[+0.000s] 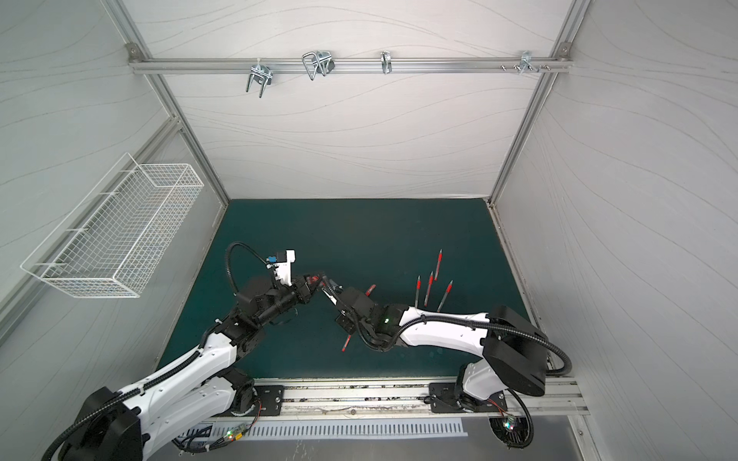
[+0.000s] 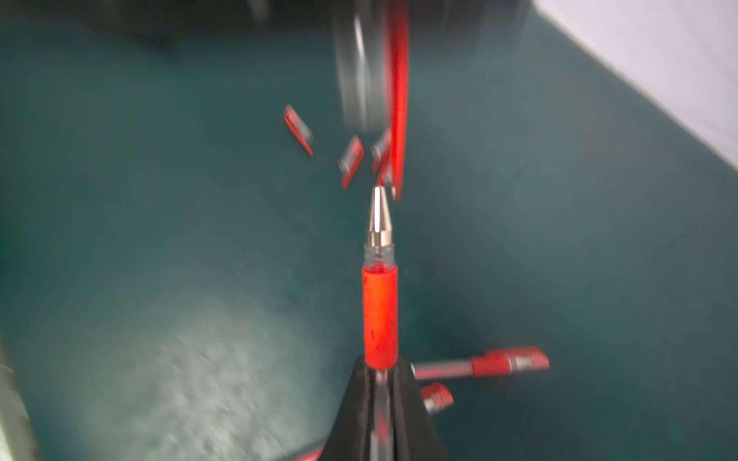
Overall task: Remove pen caps from pens
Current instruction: Open the pen cap on the pen.
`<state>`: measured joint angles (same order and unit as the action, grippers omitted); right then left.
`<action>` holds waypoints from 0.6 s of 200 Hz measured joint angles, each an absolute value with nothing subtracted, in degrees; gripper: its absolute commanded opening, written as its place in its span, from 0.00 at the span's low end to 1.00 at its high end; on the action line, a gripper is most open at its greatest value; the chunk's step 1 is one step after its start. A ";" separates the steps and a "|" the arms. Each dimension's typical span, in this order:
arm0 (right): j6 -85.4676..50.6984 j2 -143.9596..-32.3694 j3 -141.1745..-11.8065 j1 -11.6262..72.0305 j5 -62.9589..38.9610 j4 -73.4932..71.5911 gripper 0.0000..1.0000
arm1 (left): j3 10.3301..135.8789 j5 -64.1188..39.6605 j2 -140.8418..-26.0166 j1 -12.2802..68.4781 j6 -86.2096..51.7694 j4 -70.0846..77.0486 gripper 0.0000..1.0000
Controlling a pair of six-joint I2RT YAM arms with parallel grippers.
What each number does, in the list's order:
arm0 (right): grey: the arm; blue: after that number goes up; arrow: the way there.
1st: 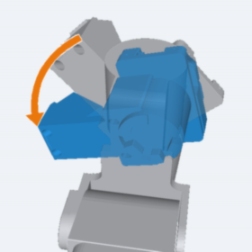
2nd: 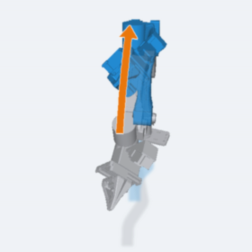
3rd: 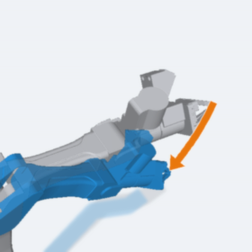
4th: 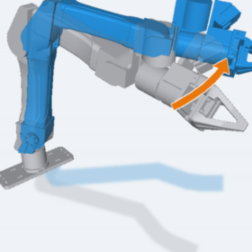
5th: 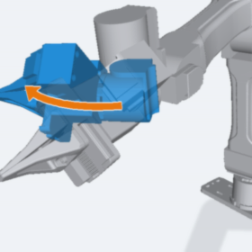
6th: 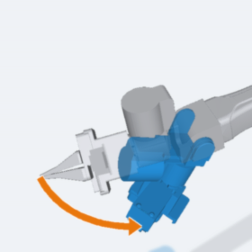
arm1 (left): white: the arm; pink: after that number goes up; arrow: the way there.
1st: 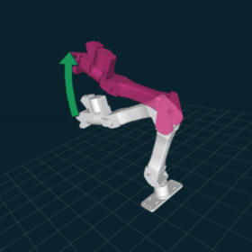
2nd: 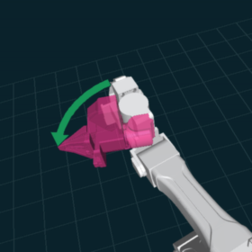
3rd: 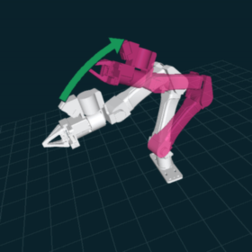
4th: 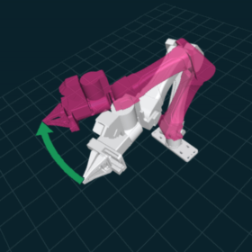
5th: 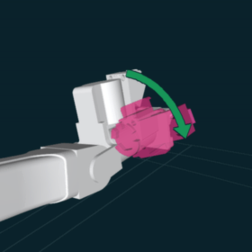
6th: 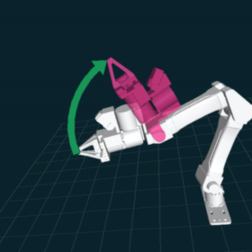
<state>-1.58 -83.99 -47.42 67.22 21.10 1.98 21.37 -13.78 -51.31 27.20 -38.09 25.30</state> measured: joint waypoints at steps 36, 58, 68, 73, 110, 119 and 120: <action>-2.13 -83.48 -45.06 60.31 11.38 5.52 0.00 | 21.37 -12.38 -49.08 26.87 -38.09 27.27 0.00; -2.57 -81.14 -43.20 57.91 7.27 5.72 0.00 | 21.37 -12.21 -49.21 26.74 -38.09 27.38 0.00; -2.63 -79.79 -42.68 57.82 5.82 5.65 0.00 | 21.37 -12.16 -49.39 26.65 -38.06 27.35 0.00; -2.74 -79.20 -42.50 57.82 5.17 5.61 0.00 | 21.37 -12.14 -49.54 26.65 -38.04 27.35 0.00; -3.25 -74.37 -40.47 57.60 2.94 4.10 0.00 | 22.11 -9.80 -50.65 26.68 -36.99 24.03 0.00; -3.49 -73.10 -39.66 57.41 3.07 3.49 0.00 | 22.87 -8.25 -51.07 26.70 -36.58 21.74 0.00; -3.46 -72.90 -39.57 57.36 3.14 3.44 0.00 | 22.98 -7.94 -51.13 26.70 -36.58 21.43 0.00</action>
<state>-3.46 -72.90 -39.57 57.36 3.14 3.44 22.98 -7.94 -51.13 26.70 -36.58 21.43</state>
